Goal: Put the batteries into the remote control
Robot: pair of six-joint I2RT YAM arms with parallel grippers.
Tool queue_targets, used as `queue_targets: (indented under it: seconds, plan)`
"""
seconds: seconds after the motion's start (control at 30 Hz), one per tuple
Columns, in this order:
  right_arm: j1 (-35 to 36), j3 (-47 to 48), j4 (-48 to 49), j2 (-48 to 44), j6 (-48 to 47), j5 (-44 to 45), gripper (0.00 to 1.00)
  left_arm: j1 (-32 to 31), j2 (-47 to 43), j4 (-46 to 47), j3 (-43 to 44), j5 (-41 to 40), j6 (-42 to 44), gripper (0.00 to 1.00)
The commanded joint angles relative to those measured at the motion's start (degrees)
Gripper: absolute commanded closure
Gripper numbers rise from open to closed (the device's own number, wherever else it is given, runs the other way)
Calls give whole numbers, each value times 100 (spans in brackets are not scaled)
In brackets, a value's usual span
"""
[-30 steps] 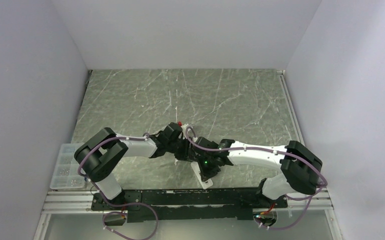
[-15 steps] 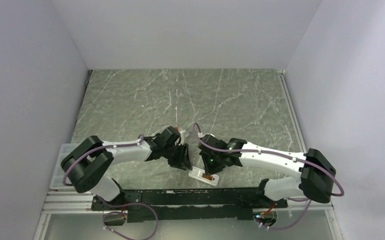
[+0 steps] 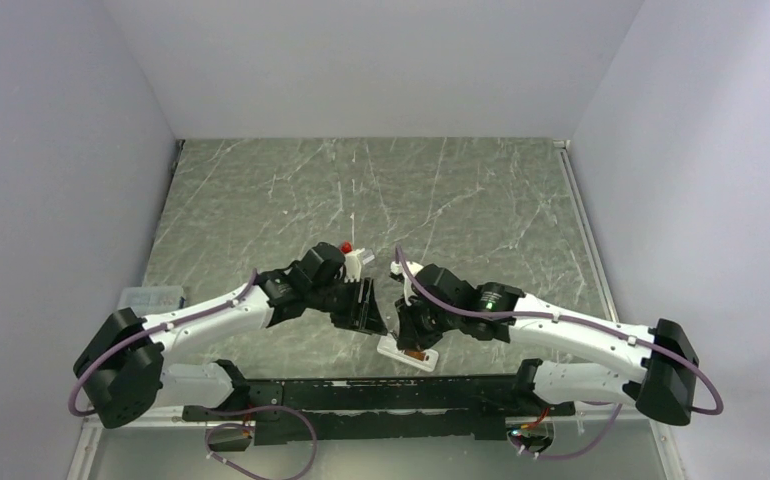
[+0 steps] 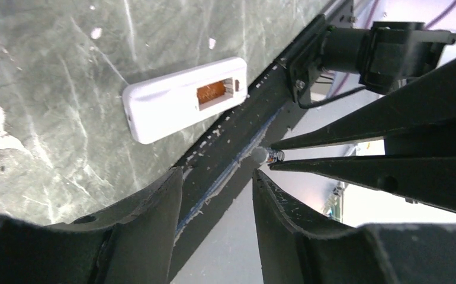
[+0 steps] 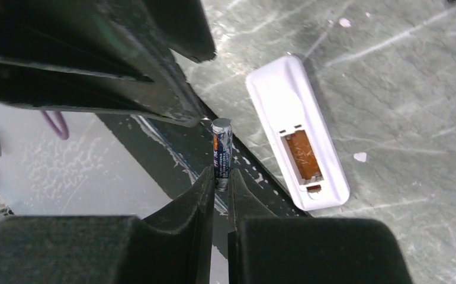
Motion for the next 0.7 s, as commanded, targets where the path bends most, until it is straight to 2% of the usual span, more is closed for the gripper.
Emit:
queue_targets:
  seconds: [0.0,0.3,0.67]
  plan:
    - [130,19,411,-313,-347,-221,100,24,-214,121,146,547,-120,47]
    - [391,112,423,-255,-433,-123,100,26,-468,262,154,854,-263,46]
    - [791,373,382,-248,-384,462,100,24,-541,248,-17,721,-291,46]
